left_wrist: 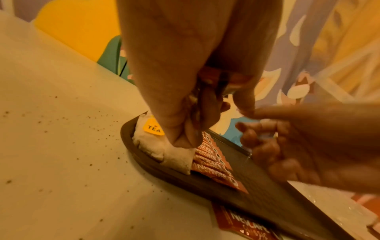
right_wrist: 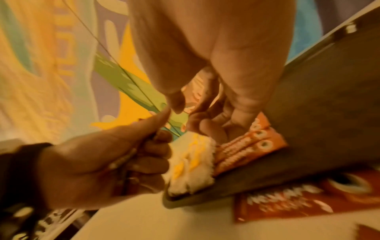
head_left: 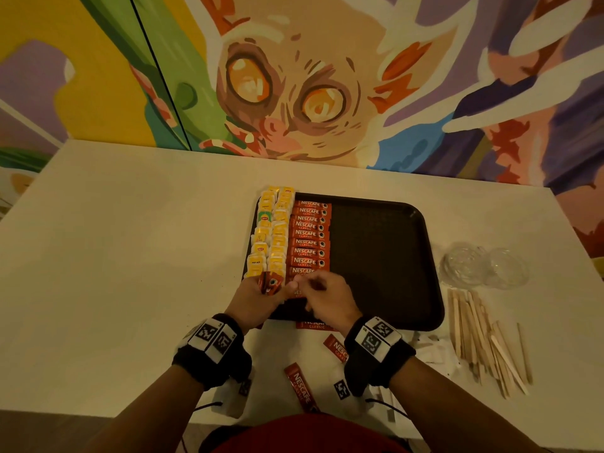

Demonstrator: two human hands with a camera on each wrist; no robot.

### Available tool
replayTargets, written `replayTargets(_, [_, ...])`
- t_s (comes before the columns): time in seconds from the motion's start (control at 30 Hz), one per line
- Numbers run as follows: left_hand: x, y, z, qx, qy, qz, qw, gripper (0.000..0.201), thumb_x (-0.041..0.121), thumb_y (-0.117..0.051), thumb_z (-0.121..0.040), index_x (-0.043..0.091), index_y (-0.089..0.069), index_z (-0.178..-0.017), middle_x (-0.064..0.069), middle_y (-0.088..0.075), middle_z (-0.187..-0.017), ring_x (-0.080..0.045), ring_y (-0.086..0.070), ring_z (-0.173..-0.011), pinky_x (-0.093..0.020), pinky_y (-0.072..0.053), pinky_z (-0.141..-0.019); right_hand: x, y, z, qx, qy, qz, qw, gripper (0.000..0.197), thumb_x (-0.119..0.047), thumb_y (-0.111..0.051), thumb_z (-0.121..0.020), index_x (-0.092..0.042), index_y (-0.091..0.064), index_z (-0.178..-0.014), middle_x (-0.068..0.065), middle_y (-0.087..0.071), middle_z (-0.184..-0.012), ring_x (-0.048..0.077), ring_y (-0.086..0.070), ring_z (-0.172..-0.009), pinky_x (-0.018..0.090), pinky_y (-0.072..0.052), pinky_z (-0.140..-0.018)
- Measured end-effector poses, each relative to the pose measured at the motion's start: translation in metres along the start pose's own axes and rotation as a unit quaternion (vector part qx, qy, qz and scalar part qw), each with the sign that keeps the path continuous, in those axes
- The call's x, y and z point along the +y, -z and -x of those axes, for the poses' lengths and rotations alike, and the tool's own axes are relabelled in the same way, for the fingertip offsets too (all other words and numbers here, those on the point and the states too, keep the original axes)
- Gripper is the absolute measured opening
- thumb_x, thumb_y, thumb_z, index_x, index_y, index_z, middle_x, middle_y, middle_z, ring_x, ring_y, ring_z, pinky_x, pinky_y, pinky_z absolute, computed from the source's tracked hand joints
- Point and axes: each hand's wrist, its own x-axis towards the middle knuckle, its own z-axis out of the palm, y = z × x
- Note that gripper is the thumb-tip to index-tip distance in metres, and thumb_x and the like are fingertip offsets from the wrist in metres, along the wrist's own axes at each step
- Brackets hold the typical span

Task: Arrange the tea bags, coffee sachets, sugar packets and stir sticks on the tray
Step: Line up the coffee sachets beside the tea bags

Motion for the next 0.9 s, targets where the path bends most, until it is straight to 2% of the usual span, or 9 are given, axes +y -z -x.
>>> replayTargets(0.13, [0.004,0.007,-0.001,-0.015,-0.010,-0.044,0.999,0.037,0.034,-0.073,-0.080,0.028,-0.059,-0.113,0.015,-0.067,-0.096,0.010,-0.064,-0.082,-0.008,-0.049,-0.065,-0.013,-0.001,0.001,-0.014,-0.019,-0.059,0.998,0.016,-0.033,-0.059,-0.096,-0.021,-0.067,-0.103,-0.001,-0.067,-0.098,0.009,-0.062,-0.075,0.018,-0.047,-0.056])
replayTargets(0.2, [0.002,0.012,-0.002,-0.052,-0.008,-0.067,0.996,0.045,0.038,-0.080,-0.072,0.036,-0.057,-0.111,0.015,-0.068,-0.101,0.005,-0.065,-0.091,-0.013,-0.051,-0.077,-0.018,0.001,0.001,-0.044,-0.046,-0.097,0.993,0.019,-0.034,-0.058,-0.096,-0.019,-0.067,-0.103,0.003,-0.069,-0.098,0.013,-0.063,-0.075,0.022,-0.049,-0.057])
replayTargets(0.27, [-0.001,0.016,-0.003,-0.097,-0.013,-0.092,0.991,0.067,0.044,-0.085,-0.062,0.040,-0.052,-0.120,0.017,-0.065,-0.114,0.000,-0.062,-0.105,-0.023,-0.050,-0.092,-0.020,0.001,0.004,-0.085,-0.024,-0.076,0.993,0.018,-0.035,-0.061,-0.095,-0.021,-0.068,-0.103,0.003,-0.071,-0.097,0.011,-0.063,-0.071,0.022,-0.050,-0.057])
replayTargets(0.37, [-0.001,0.015,-0.003,-0.133,-0.043,-0.131,0.981,0.079,0.041,-0.089,-0.059,0.045,-0.046,-0.125,0.021,-0.059,-0.123,0.003,-0.056,-0.114,-0.019,-0.044,-0.096,-0.020,-0.002,0.007,-0.116,0.002,-0.060,0.991,0.015,-0.028,-0.066,-0.092,-0.019,-0.070,-0.103,-0.002,-0.071,-0.092,0.005,-0.061,-0.066,0.017,-0.051,-0.060])
replayTargets(0.5, [0.003,0.017,0.000,-0.133,-0.043,-0.106,0.984,0.058,0.037,-0.083,-0.070,0.045,-0.051,-0.118,0.019,-0.063,-0.116,0.001,-0.059,-0.107,-0.020,-0.048,-0.091,-0.016,-0.003,0.007,-0.094,0.007,-0.075,0.993,0.005,-0.019,-0.066,-0.092,-0.018,-0.070,-0.095,-0.001,-0.071,-0.094,0.010,-0.066,-0.075,0.022,-0.056,-0.065])
replayTargets(0.63, [0.001,0.028,0.000,-0.089,-0.027,-0.126,0.988,0.021,0.035,-0.071,-0.083,0.016,-0.068,-0.093,0.008,-0.069,-0.088,0.000,-0.063,-0.082,-0.019,-0.047,-0.072,-0.009,0.005,0.006,-0.053,0.006,-0.085,0.995,0.005,-0.015,-0.063,-0.094,-0.015,-0.067,-0.095,0.000,-0.068,-0.086,0.010,-0.062,-0.070,0.021,-0.052,-0.059])
replayTargets(0.7, [-0.002,0.032,0.000,-0.095,-0.027,-0.129,0.987,0.022,0.031,-0.069,-0.085,0.010,-0.072,-0.089,0.008,-0.071,-0.091,0.003,-0.063,-0.085,-0.017,-0.045,-0.076,-0.006,0.009,0.005,-0.040,-0.004,-0.086,0.996,0.005,-0.014,-0.062,-0.095,-0.013,-0.066,-0.097,0.000,-0.067,-0.087,0.009,-0.061,-0.069,0.020,-0.051,-0.059])
replayTargets(0.8, [-0.005,0.035,0.000,-0.087,-0.038,-0.137,0.986,0.014,0.024,-0.069,-0.087,0.013,-0.076,-0.091,0.012,-0.070,-0.097,0.007,-0.061,-0.092,-0.010,-0.043,-0.078,-0.001,0.014,0.004,-0.024,-0.023,-0.082,0.996,0.006,-0.014,-0.060,-0.096,-0.015,-0.065,-0.094,0.000,-0.066,-0.091,0.009,-0.061,-0.071,0.020,-0.050,-0.060])
replayTargets(0.9, [-0.006,0.032,-0.001,-0.051,-0.039,-0.120,0.991,0.013,0.023,-0.072,-0.083,0.015,-0.077,-0.092,0.009,-0.070,-0.102,-0.001,-0.061,-0.098,-0.014,-0.047,-0.080,0.000,0.014,0.005,-0.019,-0.046,-0.089,0.995,0.009,-0.014,-0.058,-0.097,-0.017,-0.064,-0.091,0.000,-0.065,-0.093,0.010,-0.060,-0.071,0.023,-0.051,-0.062])
